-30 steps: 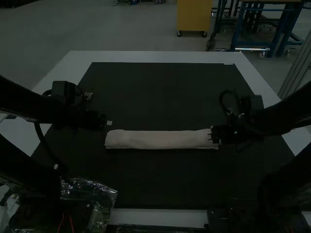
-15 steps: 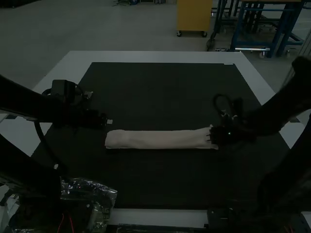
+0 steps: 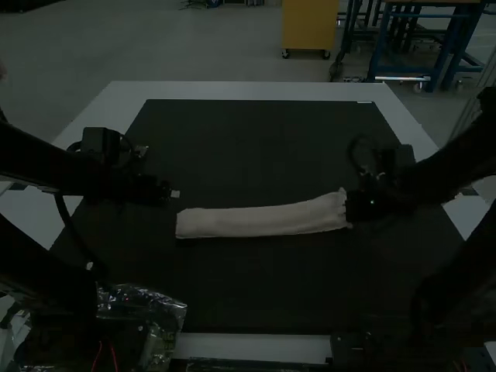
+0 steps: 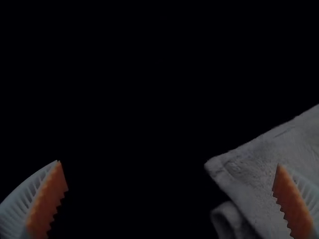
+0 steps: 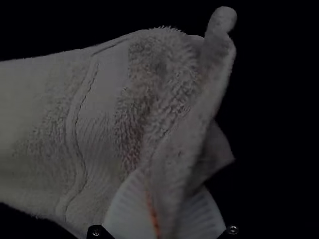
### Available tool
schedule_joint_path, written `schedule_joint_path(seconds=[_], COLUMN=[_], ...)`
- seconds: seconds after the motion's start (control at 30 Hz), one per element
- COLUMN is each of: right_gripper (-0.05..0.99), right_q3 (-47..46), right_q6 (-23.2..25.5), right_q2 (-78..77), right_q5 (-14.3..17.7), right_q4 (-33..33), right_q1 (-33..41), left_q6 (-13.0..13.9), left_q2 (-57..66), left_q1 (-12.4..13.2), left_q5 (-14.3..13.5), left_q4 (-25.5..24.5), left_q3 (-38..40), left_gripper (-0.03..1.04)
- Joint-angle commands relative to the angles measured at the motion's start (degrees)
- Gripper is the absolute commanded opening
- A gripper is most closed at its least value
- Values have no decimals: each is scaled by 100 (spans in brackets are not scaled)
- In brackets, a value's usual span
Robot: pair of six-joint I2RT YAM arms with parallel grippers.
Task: Fold the towel.
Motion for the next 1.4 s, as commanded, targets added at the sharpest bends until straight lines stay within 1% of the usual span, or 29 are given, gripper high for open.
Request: schedule_joint_path(seconds=[0.0, 0.07, 0.13, 0.27, 0.43, 0.57, 0.67, 0.9, 1.13, 1.37], right_gripper=[-2, -2, -2, -2, -2, -2, -3, -2, -2, -2], right_q3=[335, 379, 406, 423, 467, 537, 555, 713, 1056, 1548], right_q6=[21, 82, 258, 627, 1199, 1603, 1673, 1700, 1796, 1946], right_q2=[-407, -574, -688, -741, -732, -706, -618, -258, 287, 823], right_q5=[-196, -284, -337, -433, -451, -319, -319, -389, -407, -433], right_q4=[-217, -367, -437, -463, -340, -94, 29, 266, 662, 855], right_q1=[-115, -62, 69, 526, 1414, 2179, 2522, 2917, 3418, 3840], left_q6=[-56, -56, -56, -74, -74, -91, -109, -126, -170, -223], left_q2=[-84, -84, -75, -66, -66, -58, -58, -31, -22, 13], left_q1=[53, 53, 53, 53, 53, 53, 53, 53, 53, 53], left_q5=[91, 91, 91, 38, 3, -59, -59, -59, -59, -59], left_q4=[85, 120, 155, 252, 313, 507, 612, 832, 972, 1016], left_q3=[143, 143, 143, 143, 116, 29, -24, -130, -147, -147], left_gripper=[97, 97, 97, 97, 97, 97, 97, 97, 97, 97])
